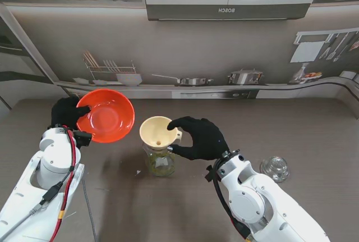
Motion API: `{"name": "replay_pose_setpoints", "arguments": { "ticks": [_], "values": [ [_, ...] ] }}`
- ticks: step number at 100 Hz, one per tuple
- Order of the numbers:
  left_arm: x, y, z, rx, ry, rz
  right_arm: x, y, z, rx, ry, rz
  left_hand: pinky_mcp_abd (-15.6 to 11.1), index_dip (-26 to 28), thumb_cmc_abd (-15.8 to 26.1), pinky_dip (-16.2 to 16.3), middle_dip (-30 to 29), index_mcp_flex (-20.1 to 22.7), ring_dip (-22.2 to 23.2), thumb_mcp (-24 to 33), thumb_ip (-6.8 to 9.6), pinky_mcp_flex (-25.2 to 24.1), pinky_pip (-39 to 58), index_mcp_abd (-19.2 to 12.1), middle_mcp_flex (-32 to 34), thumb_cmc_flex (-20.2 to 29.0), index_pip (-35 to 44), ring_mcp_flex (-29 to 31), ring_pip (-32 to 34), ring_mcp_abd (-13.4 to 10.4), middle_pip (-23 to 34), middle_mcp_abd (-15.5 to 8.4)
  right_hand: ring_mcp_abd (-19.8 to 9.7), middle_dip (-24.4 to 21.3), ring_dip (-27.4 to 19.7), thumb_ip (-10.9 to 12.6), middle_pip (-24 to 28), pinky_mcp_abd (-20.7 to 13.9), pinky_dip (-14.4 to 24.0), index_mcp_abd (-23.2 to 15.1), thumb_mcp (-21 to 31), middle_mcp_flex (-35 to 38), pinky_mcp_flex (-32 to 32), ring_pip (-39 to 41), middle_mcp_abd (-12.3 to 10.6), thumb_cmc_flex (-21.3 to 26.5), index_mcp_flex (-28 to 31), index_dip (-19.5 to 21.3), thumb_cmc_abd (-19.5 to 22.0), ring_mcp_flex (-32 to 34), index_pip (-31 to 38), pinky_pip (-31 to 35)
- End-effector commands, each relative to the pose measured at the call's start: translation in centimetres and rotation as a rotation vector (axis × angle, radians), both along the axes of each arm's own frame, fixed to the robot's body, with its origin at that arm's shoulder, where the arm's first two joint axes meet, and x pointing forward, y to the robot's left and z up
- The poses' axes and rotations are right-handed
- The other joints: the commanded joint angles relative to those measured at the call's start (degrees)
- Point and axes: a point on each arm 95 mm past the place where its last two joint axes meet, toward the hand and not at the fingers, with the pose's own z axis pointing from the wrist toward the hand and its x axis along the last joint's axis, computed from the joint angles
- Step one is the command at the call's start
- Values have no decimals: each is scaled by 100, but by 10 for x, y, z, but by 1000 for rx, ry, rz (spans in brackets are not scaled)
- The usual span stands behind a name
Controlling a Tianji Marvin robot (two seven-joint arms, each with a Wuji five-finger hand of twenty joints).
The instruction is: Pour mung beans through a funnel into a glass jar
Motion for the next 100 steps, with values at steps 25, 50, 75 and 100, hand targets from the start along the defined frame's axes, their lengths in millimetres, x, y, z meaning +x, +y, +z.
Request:
{"name": "replay_pose_setpoints", "arguments": {
  "ticks": [25,50,75,100],
  "values": [
    [-6,2,-43,8,147,-9,-1,2,-3,-9,14,8,80,187,209,25,-30,329,8,375,128,171,4,-258,312,591,194,88,108,271,45,115,-8,-50,-52,100,0,150,-7,-19,24,-122,-81,-16,-59,-166,-126,-63,130,-71,-8,-72],
    [-6,1,-73,22,241,-24,-1,2,-3,-10,15,4,88,192,213,35,-13,324,10,358,131,124,1,-281,295,589,197,84,76,274,39,112,-15,-48,-52,100,4,155,-7,-18,26,-115,-78,-15,-65,-166,-127,-63,133,-67,-6,-70],
    [-1,-3,-93,10,304,-33,0,1,-3,-11,18,2,77,196,234,41,5,298,16,340,133,78,5,-281,277,596,209,82,48,292,31,104,-11,-49,-53,101,3,146,-8,-14,27,-124,-75,-17,-56,-167,-128,-63,136,-77,-5,-69],
    [4,-6,-107,12,351,-36,0,0,-2,-11,20,-1,126,189,287,66,50,242,14,256,144,-140,6,-328,213,613,222,65,-77,368,12,112,-8,-49,-53,100,5,152,-8,-7,31,-120,-78,-16,-50,-162,-128,-64,128,-72,-6,-69]
  ]
}}
